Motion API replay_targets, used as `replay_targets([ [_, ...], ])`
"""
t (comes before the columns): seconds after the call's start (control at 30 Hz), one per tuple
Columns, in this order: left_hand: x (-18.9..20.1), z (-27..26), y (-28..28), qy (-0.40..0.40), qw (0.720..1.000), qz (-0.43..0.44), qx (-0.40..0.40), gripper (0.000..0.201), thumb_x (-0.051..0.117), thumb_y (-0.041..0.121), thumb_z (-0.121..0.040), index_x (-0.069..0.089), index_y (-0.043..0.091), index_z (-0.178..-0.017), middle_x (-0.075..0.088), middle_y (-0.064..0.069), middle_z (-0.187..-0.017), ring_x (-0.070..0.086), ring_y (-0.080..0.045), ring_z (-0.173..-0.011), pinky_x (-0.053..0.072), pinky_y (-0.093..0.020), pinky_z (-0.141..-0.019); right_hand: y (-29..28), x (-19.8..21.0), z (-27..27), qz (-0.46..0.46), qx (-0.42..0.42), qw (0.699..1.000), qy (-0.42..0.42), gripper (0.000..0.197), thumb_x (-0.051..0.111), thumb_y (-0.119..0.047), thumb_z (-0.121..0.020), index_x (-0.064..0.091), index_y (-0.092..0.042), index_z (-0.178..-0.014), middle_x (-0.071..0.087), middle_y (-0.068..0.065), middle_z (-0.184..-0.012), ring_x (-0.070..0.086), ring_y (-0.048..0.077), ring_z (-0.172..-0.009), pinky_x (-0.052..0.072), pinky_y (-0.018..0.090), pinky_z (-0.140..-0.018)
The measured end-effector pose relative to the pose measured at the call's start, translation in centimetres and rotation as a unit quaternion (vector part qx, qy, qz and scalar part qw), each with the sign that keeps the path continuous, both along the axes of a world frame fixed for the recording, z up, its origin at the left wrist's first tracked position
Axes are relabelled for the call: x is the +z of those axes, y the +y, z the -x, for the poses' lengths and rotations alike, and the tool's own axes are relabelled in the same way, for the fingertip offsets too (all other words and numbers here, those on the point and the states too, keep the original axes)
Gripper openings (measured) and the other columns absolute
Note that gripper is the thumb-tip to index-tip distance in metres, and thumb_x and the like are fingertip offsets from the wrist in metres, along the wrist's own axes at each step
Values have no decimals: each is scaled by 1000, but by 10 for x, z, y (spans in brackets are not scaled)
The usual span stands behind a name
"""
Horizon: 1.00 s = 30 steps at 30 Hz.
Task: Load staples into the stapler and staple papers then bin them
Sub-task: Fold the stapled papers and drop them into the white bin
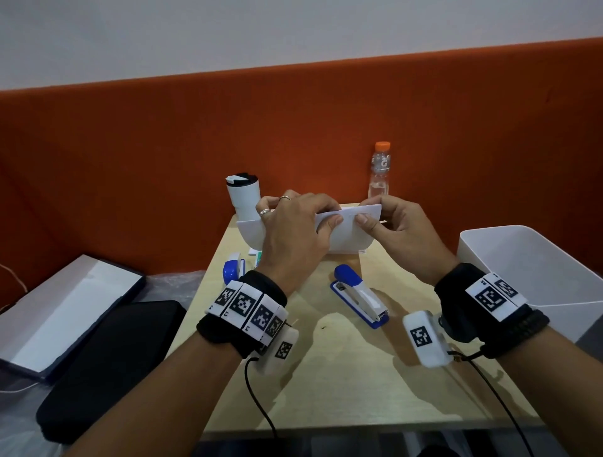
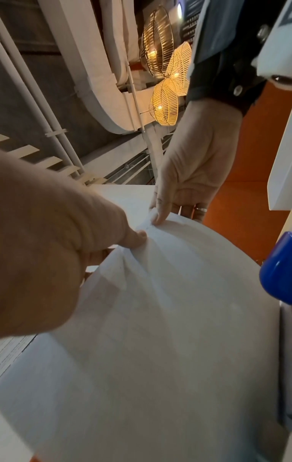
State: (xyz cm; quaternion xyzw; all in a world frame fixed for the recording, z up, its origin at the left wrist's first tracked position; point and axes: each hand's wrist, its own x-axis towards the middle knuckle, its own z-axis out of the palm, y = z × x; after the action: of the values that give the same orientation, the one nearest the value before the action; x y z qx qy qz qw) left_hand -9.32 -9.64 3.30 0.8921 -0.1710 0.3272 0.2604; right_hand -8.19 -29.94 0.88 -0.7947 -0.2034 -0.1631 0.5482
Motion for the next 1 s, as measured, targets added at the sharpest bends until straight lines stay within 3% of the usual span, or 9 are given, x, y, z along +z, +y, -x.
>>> replay_targets([
  [0.17,0,1,0,9,1000,-24,11,15,68,40,-96,72,33,-109,72,15,-105,57,-11,-106,22,-39,-102,2,-1,1,-5,8,1000,16,14,64,-21,-105,71,-10,-111,71,9,-110,68,24,-104,61,37,-82],
  [0.33,2,2,-1,20,999,-51,1,19,59,39,-97,71,34,-111,69,14,-105,55,-14,-106,22,-42,-101,8,1,7,-28,15,997,75,23,55,-21,-110,69,-2,-112,70,-3,-100,69,-2,-85,59,24,-75],
  [0.5,9,1,-1,50,998,0,-38,20,52,40,-98,70,32,-93,66,17,-88,55,-12,-98,33,-46,-99,8,12,8,-98,62,983,139,35,55,-29,-109,72,-1,-122,74,24,-116,73,30,-98,59,44,-83],
  [0.57,12,0,0,80,994,39,-71,20,53,38,-100,69,32,-90,65,18,-87,57,-12,-97,44,-48,-94,9,15,11,-125,66,977,159,35,56,-31,-108,73,-4,-121,73,26,-116,72,34,-97,59,43,-79],
  [0.67,16,-1,0,114,985,77,-105,20,57,37,-100,71,28,-90,66,16,-89,61,-7,-92,56,-41,-83,12,18,13,-128,59,977,157,38,57,-37,-107,75,-6,-122,75,23,-115,73,40,-100,58,46,-81],
  [0.73,17,-1,0,113,984,84,-112,20,61,40,-99,73,26,-91,68,13,-89,63,-5,-89,57,-33,-75,13,19,15,-113,50,982,146,38,57,-38,-107,75,-7,-122,77,19,-113,75,37,-99,60,43,-80],
  [0.83,16,0,1,104,984,84,-113,20,63,40,-98,74,24,-91,69,12,-89,63,-4,-88,47,-21,-69,14,20,17,-101,51,984,139,36,57,-36,-108,76,-8,-121,78,16,-111,76,27,-92,61,37,-77],
  [0.9,15,1,1,110,984,87,-110,20,63,38,-99,73,24,-90,68,12,-88,62,-2,-88,48,-24,-70,15,20,19,-91,44,985,138,35,57,-37,-108,76,-10,-120,79,13,-111,76,24,-92,61,33,-76],
  [1.0,14,3,0,119,984,85,-105,21,61,38,-99,72,23,-89,66,12,-87,61,-1,-87,54,-31,-73,16,19,19,-98,44,983,150,36,55,-37,-108,76,-11,-120,77,15,-113,75,27,-94,60,39,-80],
])
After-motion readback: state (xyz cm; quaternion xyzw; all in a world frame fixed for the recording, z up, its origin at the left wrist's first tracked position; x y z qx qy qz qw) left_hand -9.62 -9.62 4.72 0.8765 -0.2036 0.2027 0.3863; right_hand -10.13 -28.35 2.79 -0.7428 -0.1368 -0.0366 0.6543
